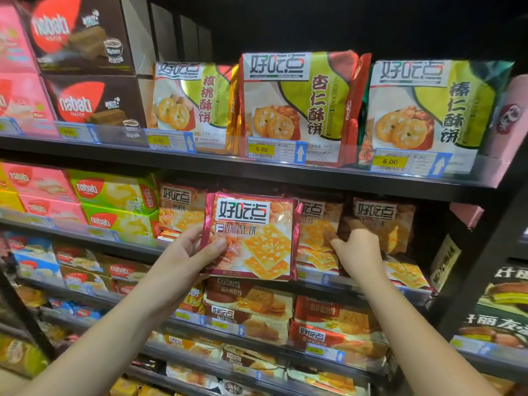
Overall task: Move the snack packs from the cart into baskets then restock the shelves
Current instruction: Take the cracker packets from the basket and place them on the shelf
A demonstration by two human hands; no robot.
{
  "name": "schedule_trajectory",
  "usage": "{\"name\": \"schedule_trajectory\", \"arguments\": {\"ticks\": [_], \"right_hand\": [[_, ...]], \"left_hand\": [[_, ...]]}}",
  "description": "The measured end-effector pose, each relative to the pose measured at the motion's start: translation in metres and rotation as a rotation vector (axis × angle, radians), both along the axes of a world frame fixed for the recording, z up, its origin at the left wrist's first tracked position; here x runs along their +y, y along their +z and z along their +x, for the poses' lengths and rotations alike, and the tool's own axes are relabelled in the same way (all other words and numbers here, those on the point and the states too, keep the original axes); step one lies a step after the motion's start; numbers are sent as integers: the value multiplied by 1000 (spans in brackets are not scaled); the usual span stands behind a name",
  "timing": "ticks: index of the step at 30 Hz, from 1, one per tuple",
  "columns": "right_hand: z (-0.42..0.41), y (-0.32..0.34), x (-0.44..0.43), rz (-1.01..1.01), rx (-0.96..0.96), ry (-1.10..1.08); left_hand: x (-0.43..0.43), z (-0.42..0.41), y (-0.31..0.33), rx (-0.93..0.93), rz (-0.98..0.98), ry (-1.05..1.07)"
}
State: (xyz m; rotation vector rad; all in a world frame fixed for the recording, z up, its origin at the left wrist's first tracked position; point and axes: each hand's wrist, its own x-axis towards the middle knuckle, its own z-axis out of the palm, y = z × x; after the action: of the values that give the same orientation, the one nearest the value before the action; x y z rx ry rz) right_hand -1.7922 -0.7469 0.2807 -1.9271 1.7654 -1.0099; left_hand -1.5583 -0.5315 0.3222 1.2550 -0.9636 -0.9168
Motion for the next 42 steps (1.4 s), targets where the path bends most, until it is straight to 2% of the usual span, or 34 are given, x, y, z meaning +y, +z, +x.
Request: {"name": "schedule_trajectory", "arguments": {"ticks": [2, 5, 9, 12, 16, 21, 24, 28, 31, 37, 42], "right_hand": [[-8, 4, 8, 15, -23, 15], [-24, 5, 33, -68, -106, 28], [-48, 11, 82, -105, -483, 193], [-62, 18, 102, -95, -591, 237], [-70, 18, 102, -106, -573, 182], [-75, 10, 86, -159, -534, 47], [-81, 16, 80, -236, -436, -53], [-78, 19, 76, -213, -328, -140], [-75, 19, 68, -186, -268, -164], [-84, 12, 50, -33, -362, -214], [-83, 8, 42, -31, -345, -192]], "left_hand": [[-4, -5, 1, 7, 1, -22], [-14, -19, 2, 42, 9, -68], [-39, -51, -5, 49, 44, -120], [-60, -80, -10, 91, 46, -142], [-80, -108, -17, 20, -5, -175], [-106, -129, -23, -429, -89, -53], [-121, -139, -23, -553, -127, -71], [-137, -152, -26, -599, -117, -111], [-142, -164, -29, -515, -99, -183], [-153, -172, -34, -489, -60, -331], [-163, -176, -39, -526, -15, -365]]}}
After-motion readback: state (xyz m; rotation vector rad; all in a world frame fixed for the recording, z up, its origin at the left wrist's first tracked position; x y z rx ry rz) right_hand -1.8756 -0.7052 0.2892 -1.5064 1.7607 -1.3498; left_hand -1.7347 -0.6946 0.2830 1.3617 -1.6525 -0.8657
